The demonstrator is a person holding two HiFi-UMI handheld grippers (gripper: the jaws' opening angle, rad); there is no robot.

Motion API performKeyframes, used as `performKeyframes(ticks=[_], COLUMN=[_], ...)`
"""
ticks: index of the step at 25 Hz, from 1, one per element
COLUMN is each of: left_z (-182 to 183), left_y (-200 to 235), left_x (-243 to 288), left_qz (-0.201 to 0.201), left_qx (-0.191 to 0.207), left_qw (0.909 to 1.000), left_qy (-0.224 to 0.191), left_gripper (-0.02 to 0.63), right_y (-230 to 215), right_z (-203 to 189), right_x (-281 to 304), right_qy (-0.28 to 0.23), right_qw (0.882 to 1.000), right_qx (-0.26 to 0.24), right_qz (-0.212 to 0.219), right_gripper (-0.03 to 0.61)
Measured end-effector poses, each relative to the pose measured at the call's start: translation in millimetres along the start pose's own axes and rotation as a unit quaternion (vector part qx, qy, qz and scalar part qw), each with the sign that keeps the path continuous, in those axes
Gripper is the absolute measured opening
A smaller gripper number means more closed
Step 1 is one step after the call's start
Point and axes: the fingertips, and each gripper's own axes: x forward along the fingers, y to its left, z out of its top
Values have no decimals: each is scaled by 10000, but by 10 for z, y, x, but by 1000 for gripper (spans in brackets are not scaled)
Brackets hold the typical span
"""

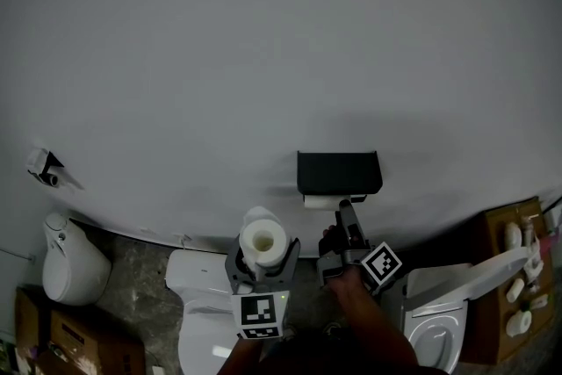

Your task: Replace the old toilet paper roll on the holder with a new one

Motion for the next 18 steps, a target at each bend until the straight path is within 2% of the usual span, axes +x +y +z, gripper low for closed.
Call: performKeyframes(ticks=[3,6,9,18], left_z=[-14,-15,-18,-3], left_y=[21,43,80,82], left_x=[-6,-11,-21,27], left_qz=[30,45,55,5], left_qx=[8,23,26,23], left_qw=[10000,10000,10000,10000], left_qy=[21,38,48,28], left_gripper=[422,422,422,422], right_y=[-7,-54,-5,18], right_z=[-29,-51,-40,64], right_x=[93,144,145,101], right_qy=[-56,-94,-136,-235], right_qw=[9999,9999,9998,9993], right_qx=[50,-1,-172,-277], right_qz=[106,-55,26,27], right_gripper=[296,286,167,158])
